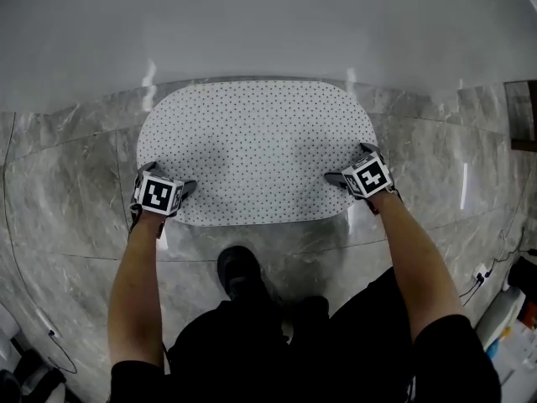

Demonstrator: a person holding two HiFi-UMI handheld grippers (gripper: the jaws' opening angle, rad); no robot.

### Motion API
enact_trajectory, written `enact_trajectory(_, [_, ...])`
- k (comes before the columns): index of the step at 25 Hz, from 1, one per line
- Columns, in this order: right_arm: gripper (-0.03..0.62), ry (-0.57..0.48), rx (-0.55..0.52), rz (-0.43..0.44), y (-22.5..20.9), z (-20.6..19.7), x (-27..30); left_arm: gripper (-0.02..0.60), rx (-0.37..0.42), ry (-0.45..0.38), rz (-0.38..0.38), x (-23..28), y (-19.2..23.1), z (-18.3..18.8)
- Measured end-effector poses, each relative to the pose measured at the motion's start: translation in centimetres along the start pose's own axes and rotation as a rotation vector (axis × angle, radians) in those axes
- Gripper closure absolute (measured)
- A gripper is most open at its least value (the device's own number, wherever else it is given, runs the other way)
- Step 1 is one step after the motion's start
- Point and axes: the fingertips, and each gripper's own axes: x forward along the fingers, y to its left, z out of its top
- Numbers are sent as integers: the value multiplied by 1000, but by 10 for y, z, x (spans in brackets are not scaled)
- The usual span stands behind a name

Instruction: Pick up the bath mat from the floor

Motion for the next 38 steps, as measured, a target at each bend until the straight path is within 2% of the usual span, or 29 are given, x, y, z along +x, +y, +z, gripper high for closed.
enact_trajectory(8, [8, 48, 13, -38, -6, 3, -4, 64, -9, -61, 5, 0, -4, 3])
enact_trajectory(14, [19, 66, -7, -27, -2, 3, -2, 67, -22, -46, 16, 0, -4, 2])
enact_trajectory(16, [55, 61, -41, -15, 5, 6, -3, 73, -22, -43, 19, 0, -5, 3])
enact_trajectory(20, [178, 44, -127, 3, 21, 12, -6, 99, -19, -44, 21, -1, -7, 4])
enact_trajectory(23, [233, 10, -111, 21, 27, 16, -6, 110, -20, -43, 23, -1, -7, 4])
enact_trajectory(24, [278, -14, -71, 30, 28, 20, -7, 115, -20, -43, 24, -2, -7, 4])
enact_trajectory(25, [378, -38, -31, 36, 29, 24, -8, 119, -21, -44, 25, -2, -7, 4])
enact_trajectory(27, [441, -62, -11, 36, 32, 30, -9, 129, -18, -53, 25, -3, -9, 5])
enact_trajectory(29, [454, -64, -25, 38, 34, 31, -9, 151, 3, -71, 21, -3, -13, 7])
enact_trajectory(30, [454, -62, -26, 45, 34, 30, -8, 182, 17, -79, 15, -4, -16, 7])
enact_trajectory(33, [437, -68, -26, 61, 36, 27, -9, 178, 33, -82, -22, -7, -15, 1])
enact_trajectory(36, [431, -76, -51, 60, 32, 24, -11, 115, 22, -50, -29, -9, -6, -12])
enact_trajectory(38, [431, -73, -65, 58, 31, 23, -12, 96, 20, -44, -23, -7, -4, -18])
